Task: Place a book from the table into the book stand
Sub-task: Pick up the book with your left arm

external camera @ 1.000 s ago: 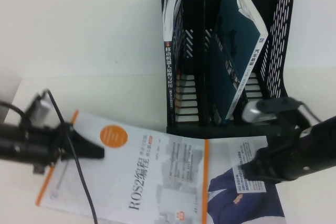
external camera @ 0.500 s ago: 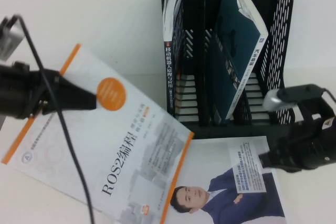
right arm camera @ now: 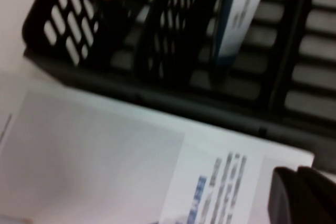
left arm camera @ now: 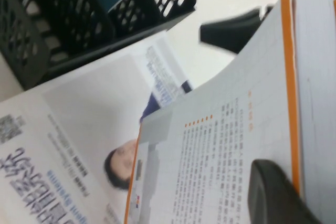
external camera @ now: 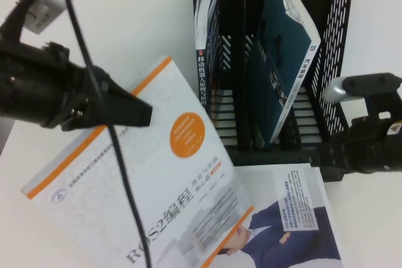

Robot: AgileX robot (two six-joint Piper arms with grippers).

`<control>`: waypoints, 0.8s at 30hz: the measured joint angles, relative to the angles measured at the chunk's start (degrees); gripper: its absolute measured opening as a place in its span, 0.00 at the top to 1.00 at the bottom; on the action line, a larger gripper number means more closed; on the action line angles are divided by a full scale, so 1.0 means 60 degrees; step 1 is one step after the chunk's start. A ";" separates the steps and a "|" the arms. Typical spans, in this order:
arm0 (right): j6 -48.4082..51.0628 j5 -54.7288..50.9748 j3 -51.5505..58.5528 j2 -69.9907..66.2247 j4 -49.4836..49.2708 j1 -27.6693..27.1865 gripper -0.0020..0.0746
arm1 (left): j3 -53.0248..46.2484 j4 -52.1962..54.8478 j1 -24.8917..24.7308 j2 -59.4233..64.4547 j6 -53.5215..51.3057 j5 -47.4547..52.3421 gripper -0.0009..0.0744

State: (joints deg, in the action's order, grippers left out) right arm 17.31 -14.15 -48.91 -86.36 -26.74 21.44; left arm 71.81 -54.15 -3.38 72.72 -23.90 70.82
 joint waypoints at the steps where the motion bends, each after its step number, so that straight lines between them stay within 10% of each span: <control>1: 0.0000 0.0095 -0.0018 0.0000 0.0006 0.0001 0.97 | 0.0000 0.0164 -0.0047 0.0000 0.0020 0.0000 0.85; 24: -0.0199 0.1107 -0.0977 0.0172 -0.0074 -0.1930 0.97 | 0.2159 0.0496 -0.0142 -0.0006 0.1244 0.0184 0.85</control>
State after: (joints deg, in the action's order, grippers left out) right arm 16.12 -7.51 -54.77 -85.33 -27.18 9.86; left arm 84.76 -51.17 -4.24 72.69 -16.44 71.93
